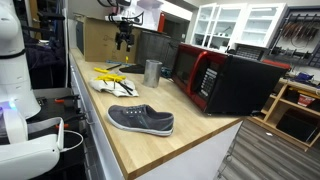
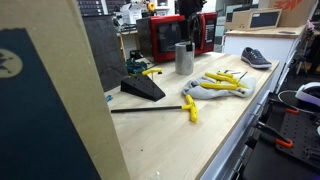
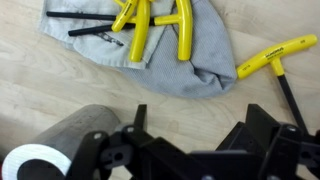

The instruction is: Move one yellow object from its holder to the towel

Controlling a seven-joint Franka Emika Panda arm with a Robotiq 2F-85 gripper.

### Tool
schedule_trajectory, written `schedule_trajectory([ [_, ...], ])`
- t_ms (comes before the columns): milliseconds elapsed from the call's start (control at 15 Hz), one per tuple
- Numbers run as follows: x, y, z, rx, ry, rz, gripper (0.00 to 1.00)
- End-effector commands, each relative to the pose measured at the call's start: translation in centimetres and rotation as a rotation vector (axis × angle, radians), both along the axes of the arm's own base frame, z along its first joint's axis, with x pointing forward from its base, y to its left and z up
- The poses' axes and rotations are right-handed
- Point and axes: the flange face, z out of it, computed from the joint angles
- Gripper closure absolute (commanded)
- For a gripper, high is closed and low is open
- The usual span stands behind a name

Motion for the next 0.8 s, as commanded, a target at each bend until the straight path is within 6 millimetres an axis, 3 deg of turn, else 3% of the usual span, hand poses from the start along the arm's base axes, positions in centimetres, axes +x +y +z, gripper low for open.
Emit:
schedule_trajectory([
  [0, 1.8, 0.3, 0.2, 0.031, -0.072, -0.185, 0.00],
  [400, 3.0, 0.7, 1.9, 0.100, -0.256, -0.425, 0.00],
  [733, 3.0, 1.2, 3.5, 0.136, -0.360, -0.497, 0.00],
])
